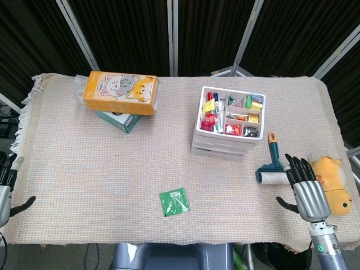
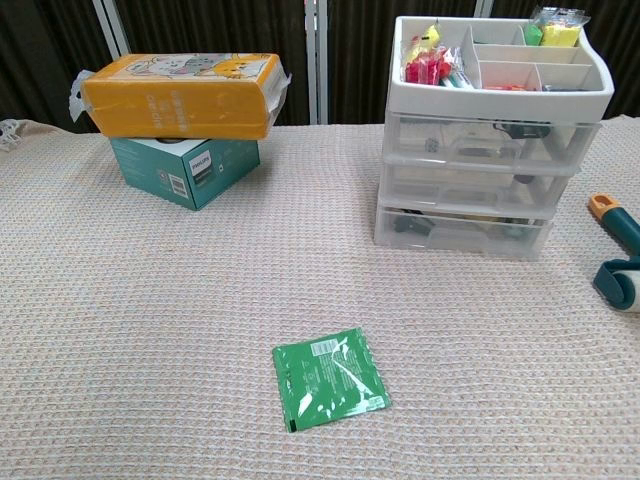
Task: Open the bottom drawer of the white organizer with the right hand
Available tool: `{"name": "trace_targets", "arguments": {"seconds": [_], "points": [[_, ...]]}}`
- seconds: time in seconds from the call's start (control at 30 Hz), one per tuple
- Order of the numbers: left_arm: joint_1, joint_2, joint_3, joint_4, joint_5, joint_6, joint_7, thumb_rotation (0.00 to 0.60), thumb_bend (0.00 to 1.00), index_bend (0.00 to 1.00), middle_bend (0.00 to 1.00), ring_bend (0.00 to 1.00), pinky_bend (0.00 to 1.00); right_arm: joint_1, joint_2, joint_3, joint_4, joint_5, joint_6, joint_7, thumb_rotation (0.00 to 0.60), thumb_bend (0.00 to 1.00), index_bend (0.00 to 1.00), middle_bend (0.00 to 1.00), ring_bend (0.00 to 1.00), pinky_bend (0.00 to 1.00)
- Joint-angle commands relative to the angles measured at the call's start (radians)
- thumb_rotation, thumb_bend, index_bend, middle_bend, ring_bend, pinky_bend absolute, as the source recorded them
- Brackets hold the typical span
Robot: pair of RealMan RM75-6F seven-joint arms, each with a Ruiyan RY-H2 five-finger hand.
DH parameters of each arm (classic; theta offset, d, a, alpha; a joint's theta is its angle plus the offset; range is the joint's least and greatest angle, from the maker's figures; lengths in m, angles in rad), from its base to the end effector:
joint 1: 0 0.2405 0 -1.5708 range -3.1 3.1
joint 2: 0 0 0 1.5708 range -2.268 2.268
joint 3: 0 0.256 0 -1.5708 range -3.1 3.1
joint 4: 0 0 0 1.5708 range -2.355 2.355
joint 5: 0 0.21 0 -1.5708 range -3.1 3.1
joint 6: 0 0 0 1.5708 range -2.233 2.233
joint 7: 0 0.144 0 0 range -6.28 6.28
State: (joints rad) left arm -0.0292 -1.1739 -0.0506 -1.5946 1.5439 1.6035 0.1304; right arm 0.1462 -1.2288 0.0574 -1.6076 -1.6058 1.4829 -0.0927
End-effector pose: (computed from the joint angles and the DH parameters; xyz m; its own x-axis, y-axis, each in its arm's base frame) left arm -0.3070 0.1631 0.1567 0.4795 -0.0932 0.8726 0.8768 0.0107 -0.4807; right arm -0.2745 -0.1980 0.1206 0.3900 0.0302 0.9203 -0.9047 -0.1734 0.3891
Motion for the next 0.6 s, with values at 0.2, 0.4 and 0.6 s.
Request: {"name": "trace_targets", "arguments": {"seconds": [0.2,0.4,0.6], "points": [[0.000,0.000,-0.001,0.001,0.004,0.005,-0.003,0.600,0.04,0.00,0.00,0.00,0.00,0.002,-0.002,-0.004,-0.004,0.000,-0.005,-0.001,0.600,0.07,0.00,0.00,0.00,0.00],[0.001,0.002,-0.002,0.002,0.010,0.012,-0.011,0.600,0.04,0.00,0.00,0.00,0.00,0.004,-0.002,-0.009,-0.016,-0.004,-0.010,0.001,0.600,0.07,0.00,0.00,0.00,0.00],[0.001,0.004,-0.002,0.002,0.006,0.008,-0.014,0.600,0.04,0.00,0.00,0.00,0.00,0.010,-0.003,-0.021,-0.029,-0.006,-0.029,0.017,0.600,0.07,0.00,0.00,0.00,0.00]]}}
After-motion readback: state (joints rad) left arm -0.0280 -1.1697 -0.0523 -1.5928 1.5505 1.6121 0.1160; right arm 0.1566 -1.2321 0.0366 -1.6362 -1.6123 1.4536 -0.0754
